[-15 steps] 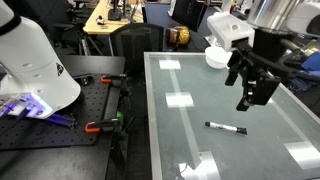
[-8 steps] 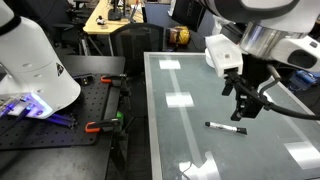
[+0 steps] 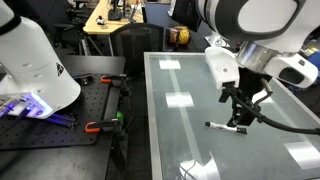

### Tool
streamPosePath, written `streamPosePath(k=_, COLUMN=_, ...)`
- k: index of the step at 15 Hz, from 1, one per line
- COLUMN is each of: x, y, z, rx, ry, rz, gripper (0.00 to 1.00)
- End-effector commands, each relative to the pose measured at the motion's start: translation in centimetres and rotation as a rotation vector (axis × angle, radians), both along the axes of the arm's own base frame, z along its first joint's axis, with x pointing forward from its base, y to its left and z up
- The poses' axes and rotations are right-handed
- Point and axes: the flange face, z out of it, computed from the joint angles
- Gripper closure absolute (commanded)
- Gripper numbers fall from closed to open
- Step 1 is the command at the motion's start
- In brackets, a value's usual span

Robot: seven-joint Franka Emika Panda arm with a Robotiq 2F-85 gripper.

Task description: Put the marker in the bowl

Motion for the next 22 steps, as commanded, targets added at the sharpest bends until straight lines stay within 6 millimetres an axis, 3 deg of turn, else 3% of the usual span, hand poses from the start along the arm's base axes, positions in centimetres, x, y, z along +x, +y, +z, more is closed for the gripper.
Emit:
streamPosePath(k=1, x=1.1, y=-0.1, z=-1.3, rx=0.011, ry=-0.017, rz=0.009, gripper=0.00)
streamPosePath(k=11, x=1.9, y=-0.8, z=-5.1, rx=0.026, ry=0.012, rz=-0.016, gripper=0.00)
streamPosePath(k=13, x=2.1, y=-1.0, z=-5.5, rx=0.029, ry=0.013, rz=-0.023, gripper=0.26)
streamPosePath(k=22, x=2.9, y=-1.2, z=-5.8, rx=0.031, ry=0.010, rz=-0.031, gripper=0.95)
